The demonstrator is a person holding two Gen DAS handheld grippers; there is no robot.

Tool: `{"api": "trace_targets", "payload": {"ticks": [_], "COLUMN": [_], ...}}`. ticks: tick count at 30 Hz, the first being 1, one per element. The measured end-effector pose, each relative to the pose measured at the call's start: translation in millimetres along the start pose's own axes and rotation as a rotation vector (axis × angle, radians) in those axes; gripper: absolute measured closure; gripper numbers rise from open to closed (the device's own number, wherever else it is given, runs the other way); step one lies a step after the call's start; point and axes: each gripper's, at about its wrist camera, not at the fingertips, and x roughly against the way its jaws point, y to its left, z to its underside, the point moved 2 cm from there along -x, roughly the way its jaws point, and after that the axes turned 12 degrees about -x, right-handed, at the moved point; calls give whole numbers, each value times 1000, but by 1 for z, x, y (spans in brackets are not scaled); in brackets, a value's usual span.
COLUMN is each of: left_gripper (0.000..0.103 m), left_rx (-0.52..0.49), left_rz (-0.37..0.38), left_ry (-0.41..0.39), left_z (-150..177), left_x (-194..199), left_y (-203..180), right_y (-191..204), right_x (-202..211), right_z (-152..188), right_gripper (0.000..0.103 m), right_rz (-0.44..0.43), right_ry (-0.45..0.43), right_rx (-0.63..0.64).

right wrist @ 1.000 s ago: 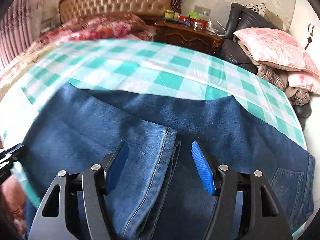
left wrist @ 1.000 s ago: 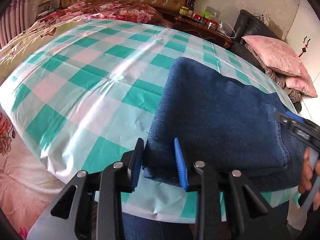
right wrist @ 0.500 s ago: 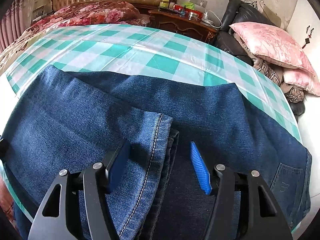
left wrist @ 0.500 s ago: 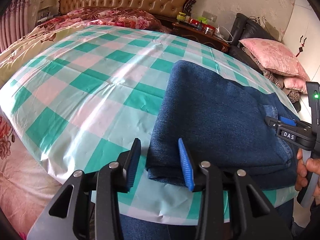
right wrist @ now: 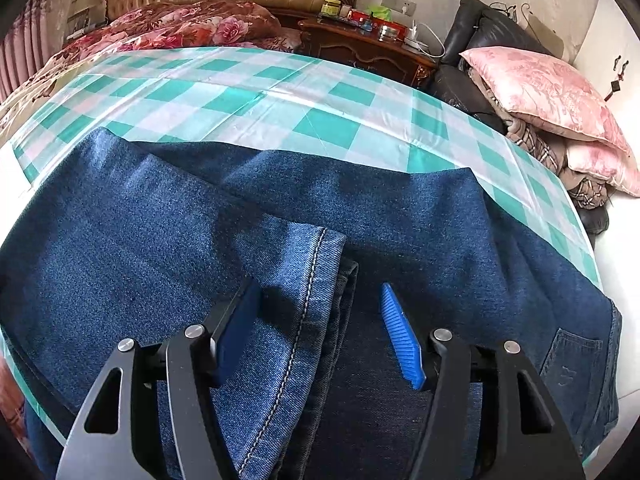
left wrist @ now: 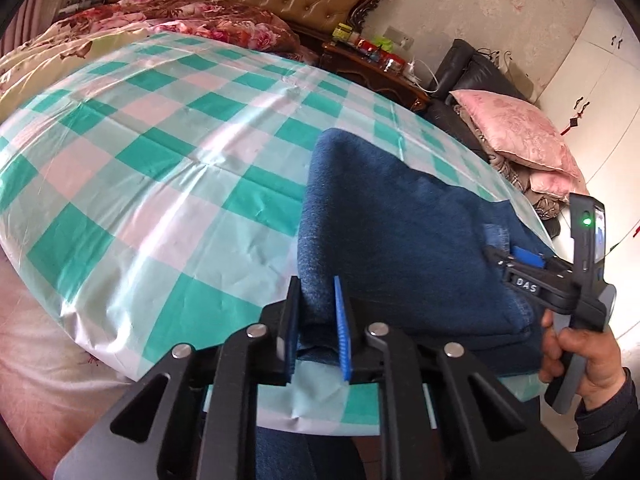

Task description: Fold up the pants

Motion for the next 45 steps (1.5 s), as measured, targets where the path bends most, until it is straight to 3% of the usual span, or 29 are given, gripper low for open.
{"api": "trace_targets", "payload": {"ticks": [3,4,10,13,16,19,21,24,28,30,33,39,41,43,45], "left_gripper": [86,80,74,77,85,87,88,88,88,88,88,88,88,88,88], "left_rx": [22,44,121,178,158,133,102,-6,-118,-169,-225,-225,-214,-207,-199], "left_rz": [15,12,62,116,128,106,74,-24,-127,-174,-225,-211,-207,-203,-198], "left_ry": [-16,-9,29,33,13,-23,-40,-73,-104,-113,-123,-126,-117,-112,-107], "left_z": [-1,0,7,10,9,5,2,-5,-11,-12,-12,-16,-17,-16,-16], "left_x": [3,2,-7,-11,-8,0,5,17,28,31,34,36,36,36,36], "left_y": [0,4,18,25,20,12,5,-18,-44,-56,-71,-73,-71,-71,-71], "right_y": [1,1,2,4,6,8,10,25,83,121,164,209,212,211,208], "right_x": [0,0,1,2,2,3,20,53,71,63,49,25,15,9,6], "right_z": [0,0,1,2,1,-8,-23,-49,-83,-95,-101,-86,-82,-80,-80], "right_gripper": [43,43,43,42,41,37,37,29,26,26,26,26,30,63,71], "right_rz": [4,7,13,23,34,71,122,34,-167,-256,-264,-230,-203,-182,-199], "right_ry": [-2,-3,-7,-11,-9,20,-23,-68,62,182,278,343,346,347,361], "right_rx": [3,5,10,15,27,64,80,71,145,179,231,282,287,291,269]}}
